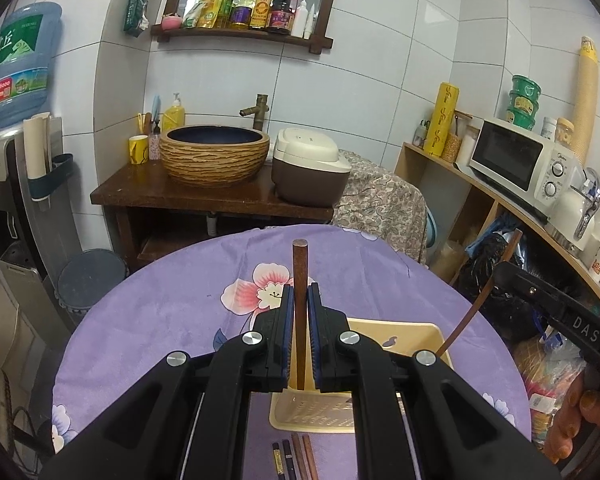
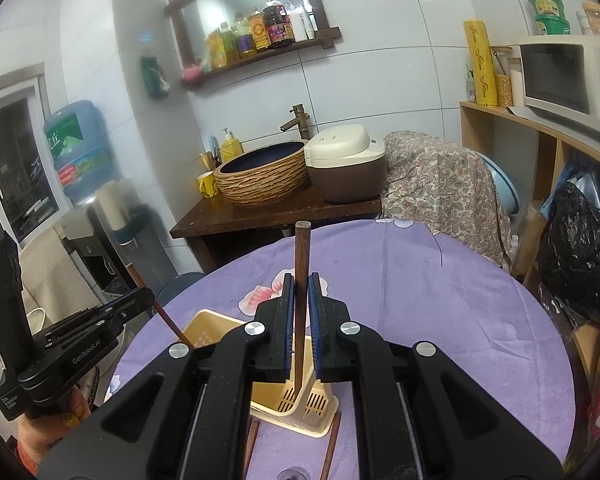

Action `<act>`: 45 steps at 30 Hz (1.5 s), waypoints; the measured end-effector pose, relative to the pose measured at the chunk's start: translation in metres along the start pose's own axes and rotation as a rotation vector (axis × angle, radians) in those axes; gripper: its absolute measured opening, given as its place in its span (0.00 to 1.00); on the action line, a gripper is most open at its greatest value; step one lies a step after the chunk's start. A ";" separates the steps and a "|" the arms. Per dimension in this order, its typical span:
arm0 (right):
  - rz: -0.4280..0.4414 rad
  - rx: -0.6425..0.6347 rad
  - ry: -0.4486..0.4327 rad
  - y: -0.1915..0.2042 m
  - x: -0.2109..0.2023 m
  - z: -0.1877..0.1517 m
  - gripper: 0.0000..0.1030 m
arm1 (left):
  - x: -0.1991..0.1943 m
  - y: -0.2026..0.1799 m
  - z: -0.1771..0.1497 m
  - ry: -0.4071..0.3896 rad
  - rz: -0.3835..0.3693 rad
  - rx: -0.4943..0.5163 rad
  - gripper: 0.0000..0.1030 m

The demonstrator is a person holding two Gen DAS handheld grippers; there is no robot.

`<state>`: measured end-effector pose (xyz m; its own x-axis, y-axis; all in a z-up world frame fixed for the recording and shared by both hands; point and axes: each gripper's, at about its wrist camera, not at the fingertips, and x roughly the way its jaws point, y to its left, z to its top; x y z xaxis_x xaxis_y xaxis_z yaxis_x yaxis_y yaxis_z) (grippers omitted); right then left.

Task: Organize utensils
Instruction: 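Open both grippers to drop the chopsticks into the cream holder, then move both open tools back down to the remaining utensils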

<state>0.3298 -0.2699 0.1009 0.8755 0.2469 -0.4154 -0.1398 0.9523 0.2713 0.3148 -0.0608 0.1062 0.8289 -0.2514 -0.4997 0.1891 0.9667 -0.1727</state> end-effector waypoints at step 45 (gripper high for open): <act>-0.274 -0.135 0.233 -0.004 -0.048 -0.217 0.94 | -0.035 0.036 -0.204 0.275 0.060 0.024 0.60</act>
<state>0.1879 -0.2464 -0.0686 0.7624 -0.0010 -0.6471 0.0119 0.9999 0.0125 0.1854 -0.0268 -0.0559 0.6655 -0.1941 -0.7208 0.1590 0.9803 -0.1172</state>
